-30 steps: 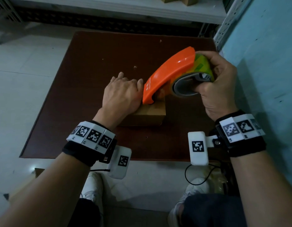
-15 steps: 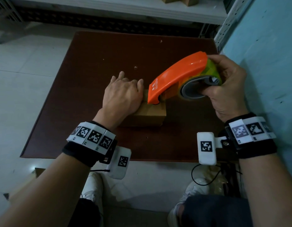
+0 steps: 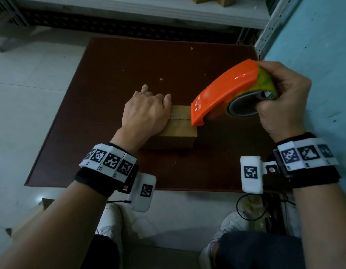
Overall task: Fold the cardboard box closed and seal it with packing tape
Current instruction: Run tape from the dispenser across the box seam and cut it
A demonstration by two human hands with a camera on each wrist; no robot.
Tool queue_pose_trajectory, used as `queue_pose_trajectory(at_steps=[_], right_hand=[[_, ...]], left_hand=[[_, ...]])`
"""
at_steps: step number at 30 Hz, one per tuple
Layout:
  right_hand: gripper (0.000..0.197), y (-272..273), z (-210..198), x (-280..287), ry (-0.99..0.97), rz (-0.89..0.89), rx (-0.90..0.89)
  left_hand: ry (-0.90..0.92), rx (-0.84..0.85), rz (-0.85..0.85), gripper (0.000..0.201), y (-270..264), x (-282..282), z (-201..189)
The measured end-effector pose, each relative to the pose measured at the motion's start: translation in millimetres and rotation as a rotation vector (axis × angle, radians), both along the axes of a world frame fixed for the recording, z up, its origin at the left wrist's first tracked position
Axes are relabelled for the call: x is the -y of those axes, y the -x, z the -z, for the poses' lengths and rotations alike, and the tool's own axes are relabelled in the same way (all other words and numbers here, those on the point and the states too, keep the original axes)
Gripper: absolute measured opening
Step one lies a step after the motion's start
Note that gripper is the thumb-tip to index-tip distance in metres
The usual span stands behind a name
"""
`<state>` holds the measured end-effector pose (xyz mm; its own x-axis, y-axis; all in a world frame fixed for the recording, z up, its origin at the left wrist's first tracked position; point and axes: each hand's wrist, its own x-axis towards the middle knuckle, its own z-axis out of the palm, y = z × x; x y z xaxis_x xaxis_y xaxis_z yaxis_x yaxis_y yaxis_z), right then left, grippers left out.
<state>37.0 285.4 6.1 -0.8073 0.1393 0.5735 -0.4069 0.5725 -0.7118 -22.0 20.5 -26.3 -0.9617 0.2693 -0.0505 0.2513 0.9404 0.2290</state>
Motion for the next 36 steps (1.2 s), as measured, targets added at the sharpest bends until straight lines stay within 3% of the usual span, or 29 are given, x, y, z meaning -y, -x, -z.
queue_pose_trajectory(at_steps=[7, 14, 20, 24, 29, 36], right_hand=[[0.052, -0.8, -3.9, 8.9, -0.08, -0.03, -0.029], [0.049, -2.8, -13.2, 19.2, -0.167, -0.053, -0.075], [0.048, 0.7, -14.6, 21.1, -0.235, -0.034, -0.093], [0.049, 1.7, -13.7, 19.9, -0.215, -0.027, -0.091], [0.052, 1.2, -13.1, 20.7, -0.201, -0.016, -0.093], [0.059, 5.9, -7.7, 23.0, -0.058, -0.035, -0.091]], left_hand=[[0.002, 0.059, -0.019, 0.064, -2.9, -1.6, -7.6], [0.052, 0.048, 0.053, 0.092, 0.3, 0.0, -2.7], [0.096, 0.015, 0.068, 0.079, -0.9, -6.9, -2.4], [-0.044, -0.036, 0.091, 0.057, -6.4, -18.6, 0.1], [0.024, -0.011, 0.098, 0.071, -6.7, -24.4, 4.6], [0.026, 0.002, 0.121, 0.067, -7.4, -24.7, 2.2]])
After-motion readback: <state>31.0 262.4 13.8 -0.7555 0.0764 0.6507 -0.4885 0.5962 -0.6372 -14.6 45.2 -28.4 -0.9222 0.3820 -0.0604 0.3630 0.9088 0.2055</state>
